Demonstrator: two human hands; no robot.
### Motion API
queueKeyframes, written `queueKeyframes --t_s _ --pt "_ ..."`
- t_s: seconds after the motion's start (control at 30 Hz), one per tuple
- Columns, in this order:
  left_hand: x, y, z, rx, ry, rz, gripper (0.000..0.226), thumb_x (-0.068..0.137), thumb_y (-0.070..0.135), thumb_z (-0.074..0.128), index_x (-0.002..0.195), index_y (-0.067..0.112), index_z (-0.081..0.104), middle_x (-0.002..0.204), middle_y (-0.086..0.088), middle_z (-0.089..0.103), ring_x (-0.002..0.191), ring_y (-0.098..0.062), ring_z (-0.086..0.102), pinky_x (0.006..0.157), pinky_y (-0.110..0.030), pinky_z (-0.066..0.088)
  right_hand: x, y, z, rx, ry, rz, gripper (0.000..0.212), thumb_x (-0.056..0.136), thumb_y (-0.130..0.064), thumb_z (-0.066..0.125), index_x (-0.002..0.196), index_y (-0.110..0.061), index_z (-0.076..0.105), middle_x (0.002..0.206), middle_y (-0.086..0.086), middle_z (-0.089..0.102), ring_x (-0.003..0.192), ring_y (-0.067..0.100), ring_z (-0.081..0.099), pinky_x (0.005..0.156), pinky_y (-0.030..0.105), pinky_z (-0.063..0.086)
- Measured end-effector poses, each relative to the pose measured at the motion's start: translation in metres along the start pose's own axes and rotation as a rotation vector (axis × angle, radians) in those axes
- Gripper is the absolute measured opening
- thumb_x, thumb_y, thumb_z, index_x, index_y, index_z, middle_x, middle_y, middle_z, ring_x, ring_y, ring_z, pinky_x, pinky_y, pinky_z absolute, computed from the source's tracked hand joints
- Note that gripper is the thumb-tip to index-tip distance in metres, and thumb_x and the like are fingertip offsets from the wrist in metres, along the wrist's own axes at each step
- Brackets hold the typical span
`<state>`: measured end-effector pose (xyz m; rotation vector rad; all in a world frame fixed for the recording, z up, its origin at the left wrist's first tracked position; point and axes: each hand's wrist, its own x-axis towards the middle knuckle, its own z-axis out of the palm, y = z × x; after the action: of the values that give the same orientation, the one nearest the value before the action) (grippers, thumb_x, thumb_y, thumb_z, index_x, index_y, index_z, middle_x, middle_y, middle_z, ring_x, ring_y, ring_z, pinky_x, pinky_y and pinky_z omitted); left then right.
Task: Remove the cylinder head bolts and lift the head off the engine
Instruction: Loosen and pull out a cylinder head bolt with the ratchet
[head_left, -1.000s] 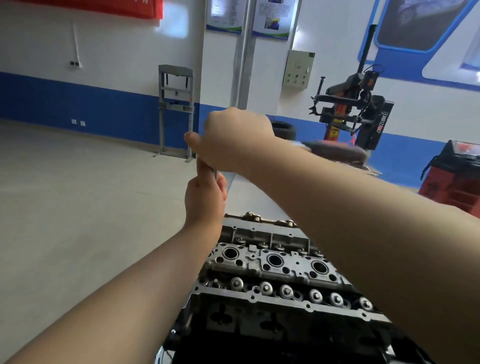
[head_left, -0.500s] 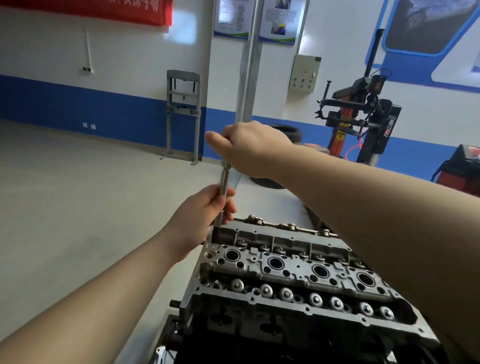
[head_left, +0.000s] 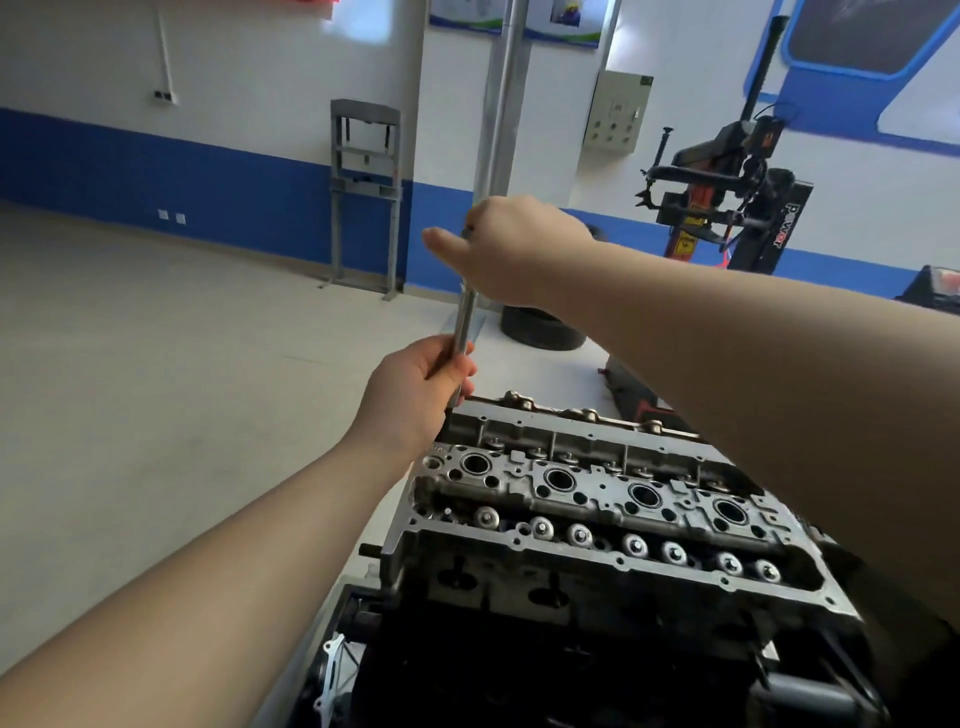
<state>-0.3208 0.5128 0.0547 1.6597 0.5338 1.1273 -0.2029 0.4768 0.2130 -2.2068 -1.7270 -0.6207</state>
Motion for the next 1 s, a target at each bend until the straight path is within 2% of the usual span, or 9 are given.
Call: queueKeyframes --t_s 0.07,0.2,0.27,0.37,0.53,0.67,0.83,0.9,1.0 --pt "0.000 -0.001 0.001 0.013 0.048 0.022 0.020 0.106 0.025 0.067 0.097 0.042 0.072 0.088 0.004 0.077 0.084 -0.018 0.073 0.078 -0.022 0.063 0.001 -0.013 0.001 -0.230 0.063 0.065 0.069 0.096 -0.078 0.033 0.068 -0.020 0.058 0.061 -0.002 0.054 0.054 0.017 0.054 0.051 0.030 0.039" --pt "-0.010 -0.007 0.000 0.106 0.118 0.081 0.014 0.107 0.034 0.062 0.101 0.046 0.065 0.091 0.018 0.076 0.082 -0.002 0.073 0.070 -0.011 0.056 -0.001 -0.020 0.004 -0.272 0.253 -0.234 0.075 0.091 -0.087 0.026 0.066 -0.023 0.056 0.055 -0.006 0.050 0.048 0.014 0.051 0.047 0.028 0.037" --pt "-0.012 -0.009 0.001 0.141 0.042 0.048 0.011 0.111 0.038 0.054 0.113 0.044 0.062 0.094 0.014 0.075 0.086 -0.001 0.072 0.072 -0.014 0.054 -0.004 -0.003 0.000 -0.028 0.144 -0.305 0.065 0.095 -0.083 0.030 0.082 -0.027 0.058 0.067 -0.008 0.058 0.062 0.012 0.058 0.056 0.032 0.045" --pt "-0.012 -0.009 0.004 0.147 0.003 0.002 0.020 0.113 0.032 0.048 0.129 0.036 0.060 0.102 0.010 0.072 0.090 -0.005 0.072 0.084 -0.024 0.059 -0.005 0.010 -0.003 0.218 -0.075 -0.150 0.051 0.101 -0.072 0.039 0.098 -0.026 0.060 0.084 -0.006 0.066 0.076 0.010 0.061 0.063 0.031 0.044" --pt "-0.013 -0.013 0.003 0.107 0.087 0.032 0.016 0.110 0.028 0.058 0.119 0.040 0.064 0.097 0.010 0.074 0.089 -0.004 0.074 0.079 -0.019 0.062 0.005 -0.021 0.002 -0.239 0.067 0.014 0.068 0.097 -0.076 0.033 0.072 -0.020 0.062 0.064 -0.001 0.056 0.056 0.017 0.056 0.050 0.030 0.039" --pt "-0.015 -0.015 0.001 0.195 0.136 0.057 0.010 0.109 0.033 0.059 0.115 0.040 0.057 0.092 0.011 0.074 0.084 0.003 0.070 0.059 -0.009 0.053 0.000 -0.021 0.000 -0.210 0.159 -0.206 0.071 0.092 -0.085 0.031 0.072 -0.023 0.058 0.061 -0.005 0.054 0.056 0.015 0.055 0.051 0.031 0.039" --pt "-0.010 -0.013 0.007 0.196 0.006 0.025 0.016 0.113 0.026 0.049 0.124 0.035 0.056 0.104 0.013 0.072 0.094 -0.001 0.070 0.076 -0.013 0.049 -0.007 0.012 -0.018 0.352 -0.280 -0.213 0.045 0.104 -0.067 0.040 0.109 -0.027 0.060 0.094 -0.007 0.061 0.087 0.009 0.059 0.072 0.027 0.042" --pt "-0.009 -0.016 0.005 0.192 0.018 0.035 0.017 0.112 0.024 0.052 0.122 0.035 0.059 0.101 0.012 0.073 0.091 0.003 0.070 0.081 -0.015 0.051 0.001 0.003 -0.016 0.212 -0.252 -0.225 0.052 0.102 -0.072 0.037 0.110 -0.027 0.061 0.095 -0.006 0.064 0.087 0.010 0.060 0.070 0.028 0.044" --pt "-0.008 -0.019 0.004 0.223 0.055 0.044 0.013 0.110 0.026 0.058 0.119 0.035 0.062 0.095 0.011 0.075 0.087 0.007 0.069 0.070 -0.007 0.051 0.011 -0.014 -0.007 -0.208 -0.091 -0.071 0.059 0.102 -0.074 0.028 0.078 -0.026 0.055 0.080 0.000 0.059 0.071 0.018 0.059 0.061 0.035 0.045"
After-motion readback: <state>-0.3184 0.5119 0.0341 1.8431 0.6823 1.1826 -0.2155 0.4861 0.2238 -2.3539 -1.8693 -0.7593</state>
